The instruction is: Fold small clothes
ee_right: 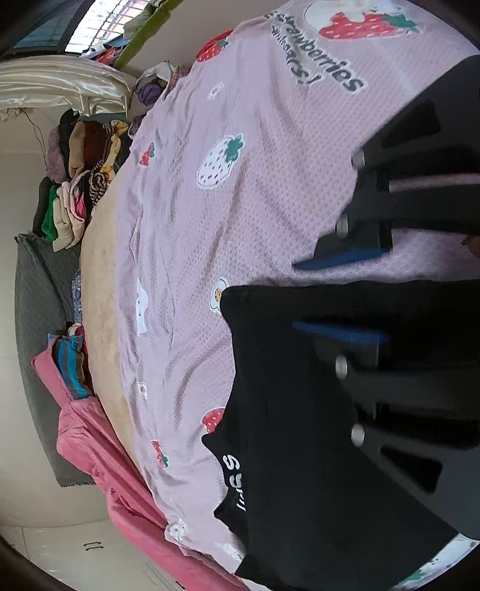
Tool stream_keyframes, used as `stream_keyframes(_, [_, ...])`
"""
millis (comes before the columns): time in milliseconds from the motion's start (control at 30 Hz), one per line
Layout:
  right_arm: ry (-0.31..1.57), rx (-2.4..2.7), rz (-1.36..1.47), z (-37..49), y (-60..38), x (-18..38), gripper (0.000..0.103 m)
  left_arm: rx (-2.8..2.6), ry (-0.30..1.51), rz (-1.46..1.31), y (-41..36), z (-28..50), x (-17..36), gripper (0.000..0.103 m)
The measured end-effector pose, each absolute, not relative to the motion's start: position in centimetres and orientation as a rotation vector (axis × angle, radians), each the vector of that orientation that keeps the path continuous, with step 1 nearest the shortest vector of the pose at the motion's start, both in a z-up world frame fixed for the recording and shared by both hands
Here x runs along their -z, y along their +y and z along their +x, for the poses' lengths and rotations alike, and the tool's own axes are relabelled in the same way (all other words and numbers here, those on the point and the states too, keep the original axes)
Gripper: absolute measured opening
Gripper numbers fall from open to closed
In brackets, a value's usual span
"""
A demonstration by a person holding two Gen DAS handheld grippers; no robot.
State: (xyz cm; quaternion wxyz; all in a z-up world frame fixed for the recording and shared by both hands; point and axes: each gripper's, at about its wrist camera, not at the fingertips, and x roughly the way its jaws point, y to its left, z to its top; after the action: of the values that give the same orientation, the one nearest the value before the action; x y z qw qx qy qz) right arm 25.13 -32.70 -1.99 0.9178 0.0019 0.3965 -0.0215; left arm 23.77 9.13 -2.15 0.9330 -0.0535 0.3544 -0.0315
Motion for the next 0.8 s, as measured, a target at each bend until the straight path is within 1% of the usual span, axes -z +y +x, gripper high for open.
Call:
stream_keyframes(100, [0.801,0.01,0.013,23.7,-32.4,1.3,0.039,0.073,0.71,-0.102,8.6,22.7,1.3,0.045])
stream_keyframes(167, [0.787,-0.024,0.011,22.4,-31.9,0.7,0.041,0.082,0.705,-0.095,8.1,22.2,0.9,0.047])
stream_keyframes(267, [0.78,-0.074,-0.012,20.8,-30.8,0.2,0.044,0.085,0.714,-0.063,7.1,21.2,0.9,0.048])
stream_keyframes(467, [0.781,-0.16,-0.073,18.0,-28.4,-0.3,0.045,0.141,0.752,-0.077,5.5,19.5,1.3,0.048])
stream_keyframes(600, [0.801,-0.204,-0.094,16.7,-27.3,-0.1,0.045,0.186,0.77,-0.076,4.1,18.7,1.6,0.056])
stream_keyframes(800, [0.85,-0.225,-0.103,15.7,-26.7,1.1,0.045,0.24,0.826,-0.118,2.7,18.1,2.8,0.056])
